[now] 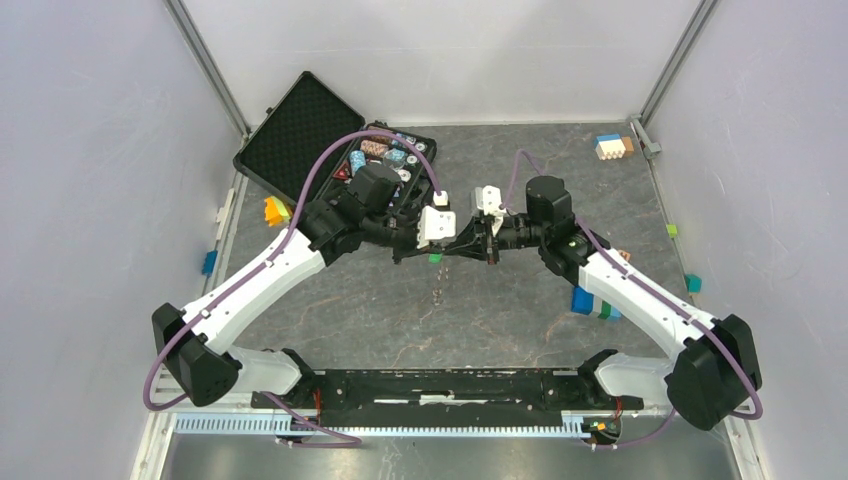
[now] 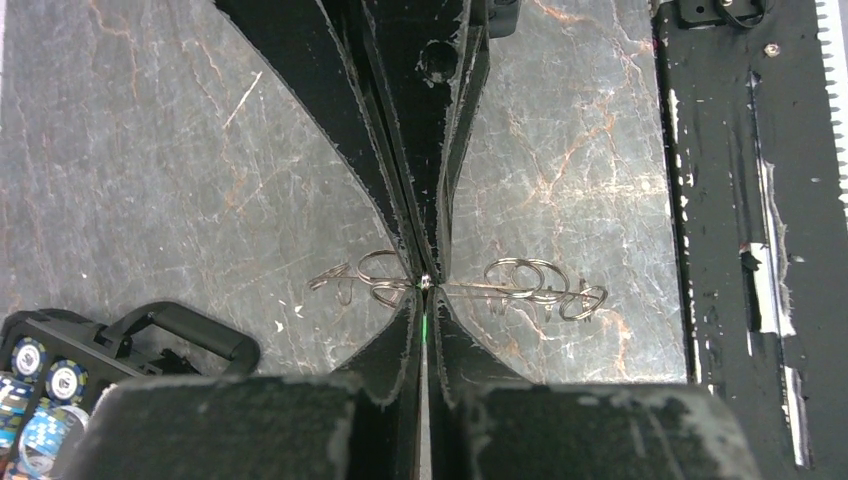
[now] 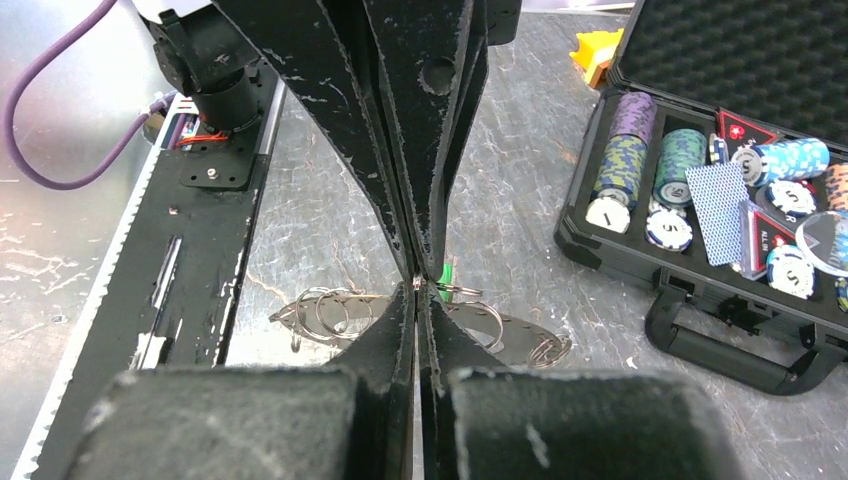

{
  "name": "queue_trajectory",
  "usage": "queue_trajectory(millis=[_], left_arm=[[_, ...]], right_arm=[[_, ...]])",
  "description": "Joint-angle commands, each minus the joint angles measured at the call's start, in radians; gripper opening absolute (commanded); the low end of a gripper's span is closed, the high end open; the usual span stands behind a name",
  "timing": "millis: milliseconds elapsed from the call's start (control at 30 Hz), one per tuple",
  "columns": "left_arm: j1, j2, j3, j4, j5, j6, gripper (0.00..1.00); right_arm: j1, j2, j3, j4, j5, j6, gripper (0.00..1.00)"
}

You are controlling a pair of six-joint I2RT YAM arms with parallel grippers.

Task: Put the keys on the keyring

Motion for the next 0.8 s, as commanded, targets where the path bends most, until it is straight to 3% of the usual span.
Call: queue_trajectory(millis=[0,233,333,767], left_arm=[[-0.003,-0.03,-0.016,0.093,0.036,-0.032,0.09],[0.046,-0.064,-0.034,0.097,0.077,-0.028,0.38],[0.078,-0.088,-0.073,0.12,0.108,-0.018,0.44],[0.088,-0.068,-0.161,0.268,0.196,-0.012,0.43]], right_arm=[[0.0,-0.037,0.028,0.043,0.012,-0.003,0.0],[-0.015,-0.08,0.036,0.039,-0.002,-0.007,0.0],[-0.021,-0.088,0.036,0.052,-0.013,0.01,0.0],[-0.045,-0.078,0.034,0.121,-0.064,0.09,0.0]])
